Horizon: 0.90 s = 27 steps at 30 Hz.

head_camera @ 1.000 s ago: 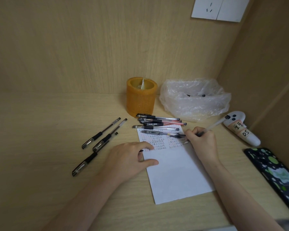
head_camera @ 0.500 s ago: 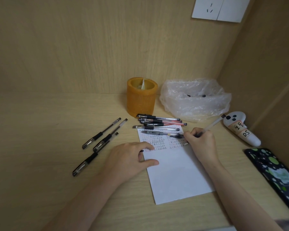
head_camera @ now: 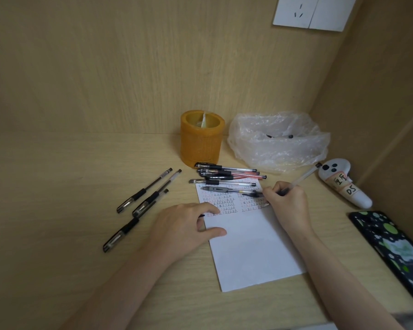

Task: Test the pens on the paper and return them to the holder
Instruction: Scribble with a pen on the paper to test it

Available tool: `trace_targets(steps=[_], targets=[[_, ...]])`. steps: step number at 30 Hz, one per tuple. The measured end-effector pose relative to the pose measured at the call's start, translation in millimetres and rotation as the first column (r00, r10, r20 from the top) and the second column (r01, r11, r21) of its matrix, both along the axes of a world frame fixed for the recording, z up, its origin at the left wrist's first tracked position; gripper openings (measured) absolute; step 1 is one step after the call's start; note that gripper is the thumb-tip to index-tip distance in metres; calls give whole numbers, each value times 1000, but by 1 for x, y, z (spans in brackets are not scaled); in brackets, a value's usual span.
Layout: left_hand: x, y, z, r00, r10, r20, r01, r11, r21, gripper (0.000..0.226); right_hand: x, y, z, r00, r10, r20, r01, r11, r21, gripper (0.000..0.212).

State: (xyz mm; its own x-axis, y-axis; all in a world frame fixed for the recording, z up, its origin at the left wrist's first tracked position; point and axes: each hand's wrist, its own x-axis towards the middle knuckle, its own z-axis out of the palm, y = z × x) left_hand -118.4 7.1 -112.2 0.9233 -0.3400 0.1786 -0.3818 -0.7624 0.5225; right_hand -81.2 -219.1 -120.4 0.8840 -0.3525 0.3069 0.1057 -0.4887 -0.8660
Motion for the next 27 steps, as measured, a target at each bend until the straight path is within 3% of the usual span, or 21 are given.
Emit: trace_targets(steps=[8, 11, 15, 18, 21, 25, 27], targets=[[0, 0, -2, 1000, -6, -3, 6, 1000, 2, 44, 1, -2, -2, 1000, 6, -17, -6, 1000, 9, 38], [0, 1, -1, 1000, -10, -13, 10, 999, -34, 41, 2, -2, 2, 999, 23, 28, -28, 981, 192, 37], [-2, 1, 3, 1000, -15, -2, 14, 970, -241, 32, 2, -4, 10, 981, 174, 89, -195, 831, 522, 49], [-3, -2, 3, 995, -102, -14, 91, 933, -348, 44, 3, -1, 13, 935, 338, 110, -318, 658, 682, 38], [-1, -4, 2, 987, -144, -69, 108, 918, -381, 54, 0, 2, 16, 876, 449, 175, -446, 618, 648, 23], [-3, -5, 7, 975, -171, -139, 80, 863, -499, 73, -4, 0, 18, 813, 556, 176, -539, 601, 590, 41], [-5, -5, 10, 974, -152, -169, 49, 866, -498, 69, -4, -2, 18, 781, 598, 179, -562, 548, 619, 41]])
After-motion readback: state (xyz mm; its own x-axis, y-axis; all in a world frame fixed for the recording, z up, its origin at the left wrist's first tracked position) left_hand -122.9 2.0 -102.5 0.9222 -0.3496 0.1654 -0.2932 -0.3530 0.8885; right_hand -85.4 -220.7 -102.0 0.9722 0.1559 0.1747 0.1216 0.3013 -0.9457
